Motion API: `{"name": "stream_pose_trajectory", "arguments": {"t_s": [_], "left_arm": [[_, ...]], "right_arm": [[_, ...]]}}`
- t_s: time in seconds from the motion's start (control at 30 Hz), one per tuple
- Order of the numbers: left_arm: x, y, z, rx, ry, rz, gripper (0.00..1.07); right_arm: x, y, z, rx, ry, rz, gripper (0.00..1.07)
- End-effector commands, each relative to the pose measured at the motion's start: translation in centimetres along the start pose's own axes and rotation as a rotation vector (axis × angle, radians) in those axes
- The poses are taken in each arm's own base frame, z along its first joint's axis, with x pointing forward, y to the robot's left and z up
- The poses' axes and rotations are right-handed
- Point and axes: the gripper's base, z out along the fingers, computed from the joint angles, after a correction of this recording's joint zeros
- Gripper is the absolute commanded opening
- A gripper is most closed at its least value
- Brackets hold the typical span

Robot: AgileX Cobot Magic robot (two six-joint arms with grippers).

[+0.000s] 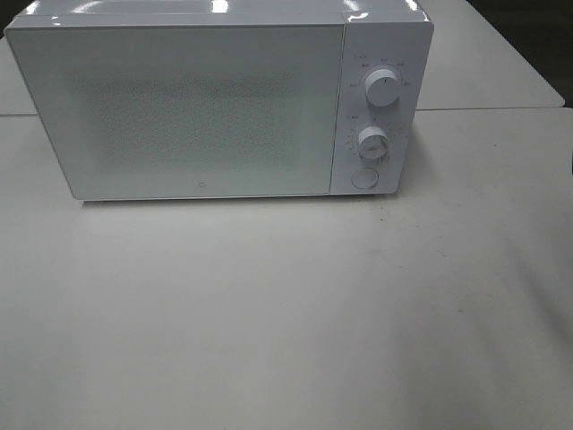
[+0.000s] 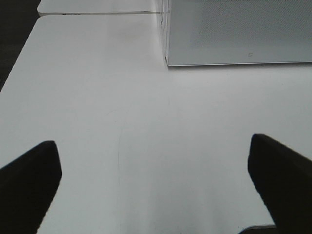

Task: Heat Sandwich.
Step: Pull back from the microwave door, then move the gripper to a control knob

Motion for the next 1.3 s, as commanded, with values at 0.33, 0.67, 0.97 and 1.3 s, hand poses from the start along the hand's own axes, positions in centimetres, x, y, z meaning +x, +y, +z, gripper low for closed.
{"name": "stream_pose_trajectory", "arguments": {"t_s": [0.33, 0.67, 0.97, 1.3], "left_arm": [[0.2, -0.1, -0.4, 0.005, -0.033, -0.009, 1.03], [0.2, -0.1, -0.4, 0.005, -0.033, -0.009, 1.03], [0.2, -0.1, -0.4, 0.005, -0.033, -0.009, 1.03], [0.2, -0.1, -0.4, 0.005, -0.033, -0.009, 1.03]], "right_arm": [[-1.4, -0.1, 4.5, 0.007, -0.071, 0.005, 0.76], [-0.7, -0.2, 7.9, 0.007, -0.151, 0.008, 0.76], [1.3, 0.7, 9.6, -0.010, -0.189, 0.069, 0.76], [3.2, 3.8, 11.2, -0.053, -0.172, 0.003, 0.76]]}}
